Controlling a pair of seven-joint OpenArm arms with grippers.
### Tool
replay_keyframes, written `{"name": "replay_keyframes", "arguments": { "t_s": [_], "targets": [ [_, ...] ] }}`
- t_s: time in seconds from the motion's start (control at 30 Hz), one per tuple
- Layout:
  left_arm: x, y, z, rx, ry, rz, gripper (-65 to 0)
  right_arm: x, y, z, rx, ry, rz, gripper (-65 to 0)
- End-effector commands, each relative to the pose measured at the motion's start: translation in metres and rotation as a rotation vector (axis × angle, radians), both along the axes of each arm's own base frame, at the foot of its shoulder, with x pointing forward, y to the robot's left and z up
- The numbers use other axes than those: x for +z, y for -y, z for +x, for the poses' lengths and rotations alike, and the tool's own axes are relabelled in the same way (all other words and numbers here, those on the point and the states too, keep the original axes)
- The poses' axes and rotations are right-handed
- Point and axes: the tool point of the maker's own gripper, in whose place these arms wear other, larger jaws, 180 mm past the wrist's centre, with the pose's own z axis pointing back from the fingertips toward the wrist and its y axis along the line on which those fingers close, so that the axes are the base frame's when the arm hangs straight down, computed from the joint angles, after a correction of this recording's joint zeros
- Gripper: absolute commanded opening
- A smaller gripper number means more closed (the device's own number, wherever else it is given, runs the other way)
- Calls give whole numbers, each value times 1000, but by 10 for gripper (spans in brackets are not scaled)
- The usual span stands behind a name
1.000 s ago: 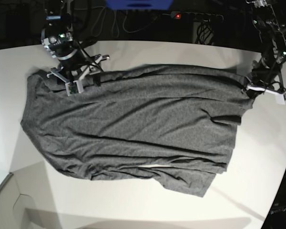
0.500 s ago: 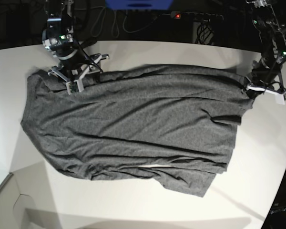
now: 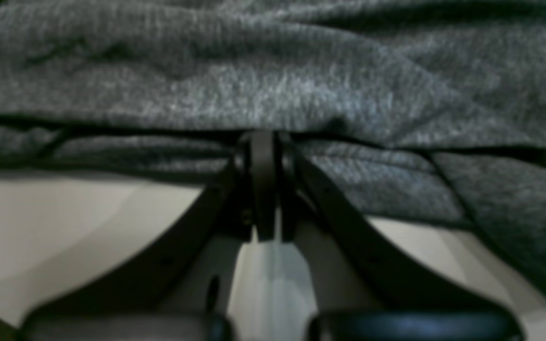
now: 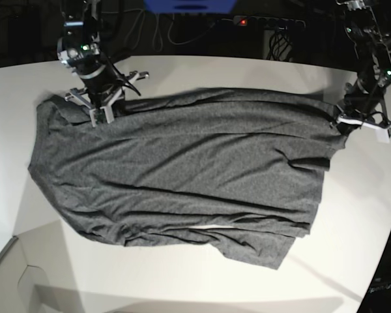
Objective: Layout the t-shirt on the table in an organized manner, then fold the t-shirt properly
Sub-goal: 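Slide the right gripper along the collar edge toward the left gripper, then hold the shirt edge with both grippers and tug it taut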
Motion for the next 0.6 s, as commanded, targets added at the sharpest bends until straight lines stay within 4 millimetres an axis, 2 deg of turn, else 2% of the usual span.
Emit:
{"name": "replay_keyframes", "arguments": {
  "t_s": [0.0,0.2,0.57],
  "targets": [
    [14,-4,9,-1,49,18,-650,14,1,4,-3,50,5,-650],
    [14,-4,9,-1,49,18,-650,29,-2,-12,9,66,-1,-650],
    [14,-4,9,-1,49,18,-650,17,-3,-45,14,-6,-3,-650]
  ]
}}
